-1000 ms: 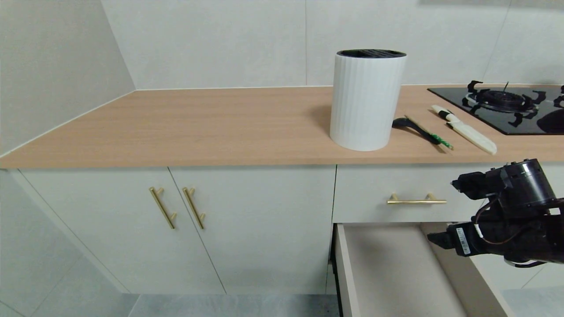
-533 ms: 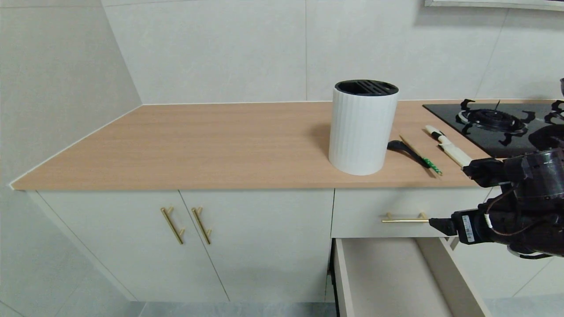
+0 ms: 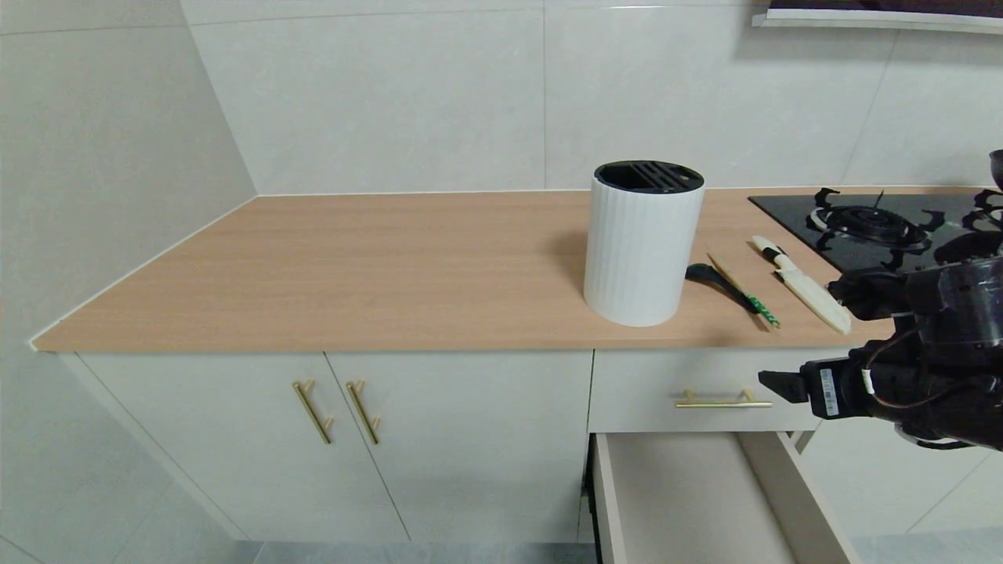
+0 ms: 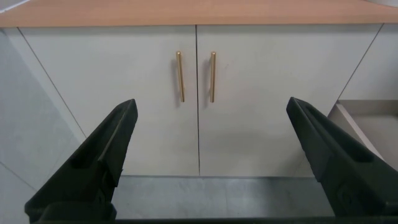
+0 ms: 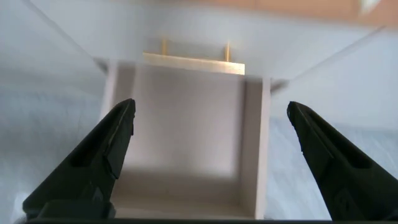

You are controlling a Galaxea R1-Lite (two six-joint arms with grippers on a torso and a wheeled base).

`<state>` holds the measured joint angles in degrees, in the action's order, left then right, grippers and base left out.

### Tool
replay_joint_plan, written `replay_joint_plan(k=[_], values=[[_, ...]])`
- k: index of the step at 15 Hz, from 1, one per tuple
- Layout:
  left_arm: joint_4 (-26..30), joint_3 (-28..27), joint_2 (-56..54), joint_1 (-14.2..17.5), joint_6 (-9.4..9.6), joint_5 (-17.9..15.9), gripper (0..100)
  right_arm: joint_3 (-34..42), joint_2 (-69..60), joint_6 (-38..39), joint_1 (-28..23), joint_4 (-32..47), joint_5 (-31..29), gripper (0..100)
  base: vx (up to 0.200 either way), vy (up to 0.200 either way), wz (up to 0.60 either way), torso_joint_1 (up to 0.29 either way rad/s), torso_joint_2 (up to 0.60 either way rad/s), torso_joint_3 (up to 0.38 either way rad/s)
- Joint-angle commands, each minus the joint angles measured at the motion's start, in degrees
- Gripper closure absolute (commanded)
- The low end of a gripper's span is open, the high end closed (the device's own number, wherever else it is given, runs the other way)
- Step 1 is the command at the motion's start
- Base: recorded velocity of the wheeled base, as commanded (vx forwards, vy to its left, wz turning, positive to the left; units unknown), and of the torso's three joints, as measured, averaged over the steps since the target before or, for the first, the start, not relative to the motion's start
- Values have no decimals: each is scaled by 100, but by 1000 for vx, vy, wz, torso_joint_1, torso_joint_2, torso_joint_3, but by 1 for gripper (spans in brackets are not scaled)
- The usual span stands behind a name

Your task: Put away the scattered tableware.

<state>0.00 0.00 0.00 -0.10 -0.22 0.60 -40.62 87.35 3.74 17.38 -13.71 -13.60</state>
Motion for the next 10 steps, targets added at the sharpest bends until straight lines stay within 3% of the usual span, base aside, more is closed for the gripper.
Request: replay_joint_plan(k=[1,4,10], values=[[0,0,0,1,-4,2,0,10,213,21,2,-334,-11,0,0,0,0,0,0,0],[0,0,0,1,-4,2,0,-69,591,478,2,-931,-46,0,0,0,0,0,0,0],[0,0,0,1,-4,2,0,-377,1522,909,-156,-2048,-670,0,0,0,0,0,0,0]])
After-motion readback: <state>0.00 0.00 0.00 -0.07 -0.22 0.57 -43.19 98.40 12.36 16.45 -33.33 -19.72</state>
